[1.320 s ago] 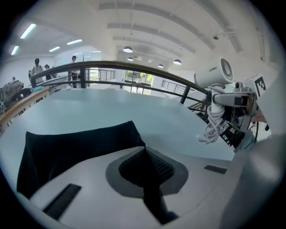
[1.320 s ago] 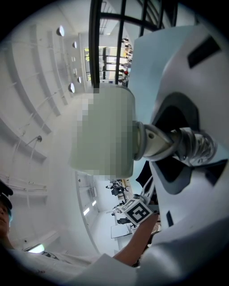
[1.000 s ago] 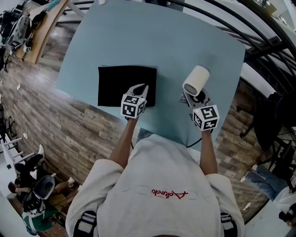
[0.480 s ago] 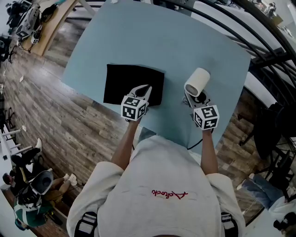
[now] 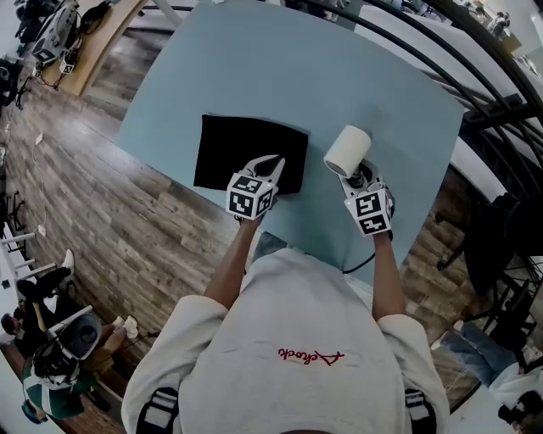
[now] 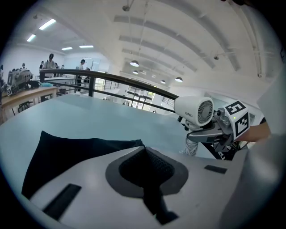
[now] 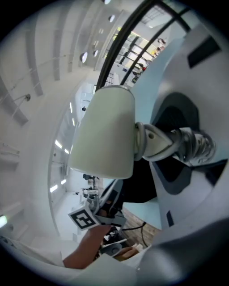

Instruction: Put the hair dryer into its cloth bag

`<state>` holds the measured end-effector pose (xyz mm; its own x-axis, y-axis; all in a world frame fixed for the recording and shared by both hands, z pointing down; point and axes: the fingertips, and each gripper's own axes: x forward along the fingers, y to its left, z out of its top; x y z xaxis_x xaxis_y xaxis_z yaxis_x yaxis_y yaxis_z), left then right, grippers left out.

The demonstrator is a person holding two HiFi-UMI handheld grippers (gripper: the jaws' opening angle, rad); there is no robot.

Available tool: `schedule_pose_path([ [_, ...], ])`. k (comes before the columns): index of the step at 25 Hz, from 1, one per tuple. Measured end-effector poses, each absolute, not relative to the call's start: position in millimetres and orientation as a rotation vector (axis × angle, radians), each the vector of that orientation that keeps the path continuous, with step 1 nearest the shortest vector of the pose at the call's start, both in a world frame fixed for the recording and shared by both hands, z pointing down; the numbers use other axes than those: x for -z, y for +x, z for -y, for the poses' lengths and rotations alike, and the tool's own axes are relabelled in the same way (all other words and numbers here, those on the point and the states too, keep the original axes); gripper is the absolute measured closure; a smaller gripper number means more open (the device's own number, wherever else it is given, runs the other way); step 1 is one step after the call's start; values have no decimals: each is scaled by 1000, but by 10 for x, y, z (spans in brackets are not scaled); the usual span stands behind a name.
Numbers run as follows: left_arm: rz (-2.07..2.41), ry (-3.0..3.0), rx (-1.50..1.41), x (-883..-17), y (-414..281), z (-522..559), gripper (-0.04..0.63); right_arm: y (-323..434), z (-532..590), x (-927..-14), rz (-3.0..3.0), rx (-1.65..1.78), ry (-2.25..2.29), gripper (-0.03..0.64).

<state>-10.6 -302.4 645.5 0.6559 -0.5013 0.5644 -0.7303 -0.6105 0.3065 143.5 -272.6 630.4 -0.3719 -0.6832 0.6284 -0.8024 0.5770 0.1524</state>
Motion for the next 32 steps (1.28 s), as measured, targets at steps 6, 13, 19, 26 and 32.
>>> schedule_pose_path([
  [6, 932, 2353, -577, -6459, -134, 3058, 583, 1246, 2725, -6472, 2018, 4, 930, 449],
  [13, 922, 2348, -556, -6460, -170, 3061, 583, 1084, 2674, -6668, 1904, 169, 710, 449],
  [19, 927, 2338, -538, -6468, -234, 3097, 583, 1006, 2675, -6846, 1828, 228, 573, 449],
  [26, 939, 2333, -513, -6434, -223, 3099, 583, 941, 2607, -6990, 1817, 216, 480, 449],
  [32, 944, 2332, -502, -6428, -175, 3074, 583, 892, 2545, -7128, 1783, 246, 392, 449],
])
